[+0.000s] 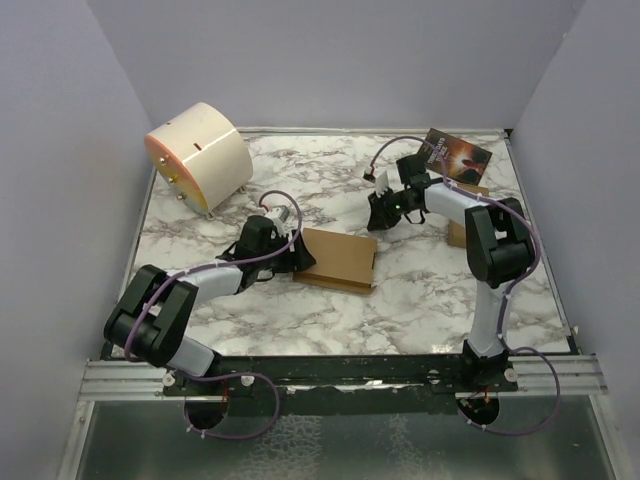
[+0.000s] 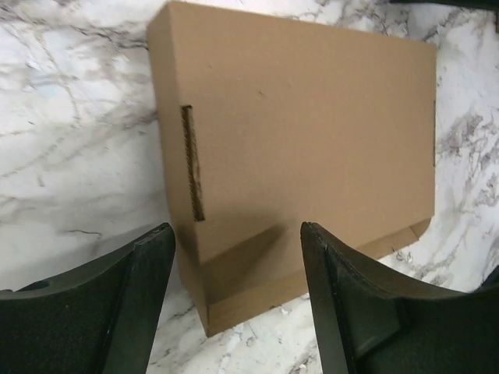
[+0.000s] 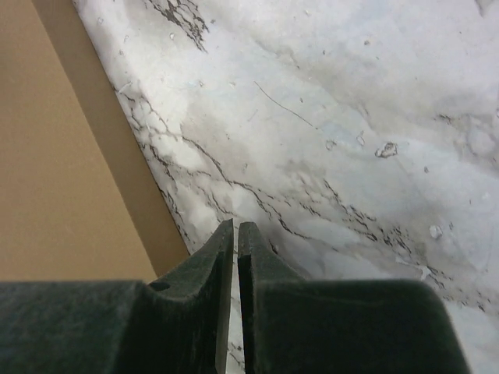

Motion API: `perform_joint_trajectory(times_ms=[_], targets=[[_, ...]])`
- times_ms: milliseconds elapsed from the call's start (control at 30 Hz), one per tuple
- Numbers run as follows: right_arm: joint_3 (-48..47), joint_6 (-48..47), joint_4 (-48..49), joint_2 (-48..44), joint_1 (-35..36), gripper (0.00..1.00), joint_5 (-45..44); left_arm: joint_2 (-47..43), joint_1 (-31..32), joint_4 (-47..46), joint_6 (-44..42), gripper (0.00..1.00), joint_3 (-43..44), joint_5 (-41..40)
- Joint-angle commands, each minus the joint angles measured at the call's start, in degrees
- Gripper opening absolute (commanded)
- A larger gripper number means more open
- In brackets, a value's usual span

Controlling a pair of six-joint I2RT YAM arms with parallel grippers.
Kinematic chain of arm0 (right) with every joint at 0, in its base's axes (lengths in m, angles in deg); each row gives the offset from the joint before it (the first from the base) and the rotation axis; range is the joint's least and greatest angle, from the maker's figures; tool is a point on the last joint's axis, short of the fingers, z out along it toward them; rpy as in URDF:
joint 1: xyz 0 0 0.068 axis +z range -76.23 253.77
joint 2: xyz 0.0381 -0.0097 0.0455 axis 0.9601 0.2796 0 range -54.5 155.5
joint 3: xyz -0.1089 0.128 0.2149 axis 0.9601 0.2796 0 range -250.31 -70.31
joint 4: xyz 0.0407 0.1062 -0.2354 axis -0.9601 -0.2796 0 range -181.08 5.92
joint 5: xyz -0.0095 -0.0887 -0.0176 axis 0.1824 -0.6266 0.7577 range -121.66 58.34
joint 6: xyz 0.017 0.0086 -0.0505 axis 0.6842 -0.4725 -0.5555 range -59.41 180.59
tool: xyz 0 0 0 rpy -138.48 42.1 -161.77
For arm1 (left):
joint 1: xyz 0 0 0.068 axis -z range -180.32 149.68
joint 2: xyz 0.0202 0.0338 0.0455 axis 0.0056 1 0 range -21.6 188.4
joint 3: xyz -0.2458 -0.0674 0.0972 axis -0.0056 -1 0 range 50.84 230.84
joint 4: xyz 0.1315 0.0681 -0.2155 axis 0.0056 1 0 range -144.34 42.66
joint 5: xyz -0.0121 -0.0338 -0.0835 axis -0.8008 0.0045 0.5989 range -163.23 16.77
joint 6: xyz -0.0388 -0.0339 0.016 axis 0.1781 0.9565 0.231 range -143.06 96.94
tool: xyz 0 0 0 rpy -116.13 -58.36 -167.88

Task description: Fold the paper box

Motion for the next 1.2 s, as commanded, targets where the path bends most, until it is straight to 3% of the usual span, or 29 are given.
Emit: perform_joint_trajectory(times_ms=[0,333,533,667,733,767,867,933,1033,1167], targets=[[-4.0,-1.1,-3.1,2.7,1.3,0.09,1.1,-3.0,2.0,-1.7,2.3,0.68,-1.5,2.9],[-6.2,-0.1,-2.1,1.3,2.4,0.11,-1.6,-8.1,6.1,-1.2,5.7,0.68,-4.3,2.9],[0.6,-0.4,3.4,-9.1,0.5,0.14,-5.0,-7.0,11.0,-2.0,7.0,0.68,-3.6,2.9],[7.9,-0.4,7.9,-19.1,-2.6,0.15,-2.7,-10.7,12.5,1.1,4.6,0.68,-3.9,-2.5],[12.3,0.4,10.1,-24.2,-4.7,0.20,0.5,-15.5,14.8,3.8,-0.4,0.68,-3.6,-7.3],[14.9,1.0,11.3,-26.8,-5.8,0.27,2.7,-18.2,16.1,4.5,-2.9,0.68,-3.4,-9.2],[22.6,5.9,14.8,-32.8,-8.9,0.63,10.5,-25.2,19.5,2.2,-11.8,0.70,-4.3,-11.7],[26.7,8.6,14.6,-33.9,-10.1,0.76,16.8,-27.1,22.1,-0.9,-19.5,0.72,-5.1,-12.0],[28.8,13.5,12.7,-32.3,-12.9,0.79,24.1,-24.3,27.0,-1.0,-34.6,0.76,-3.0,-10.9],[32.6,20.0,14.1,-30.3,-16.0,0.78,29.9,-17.5,31.4,6.7,-57.7,0.83,2.5,-7.1]])
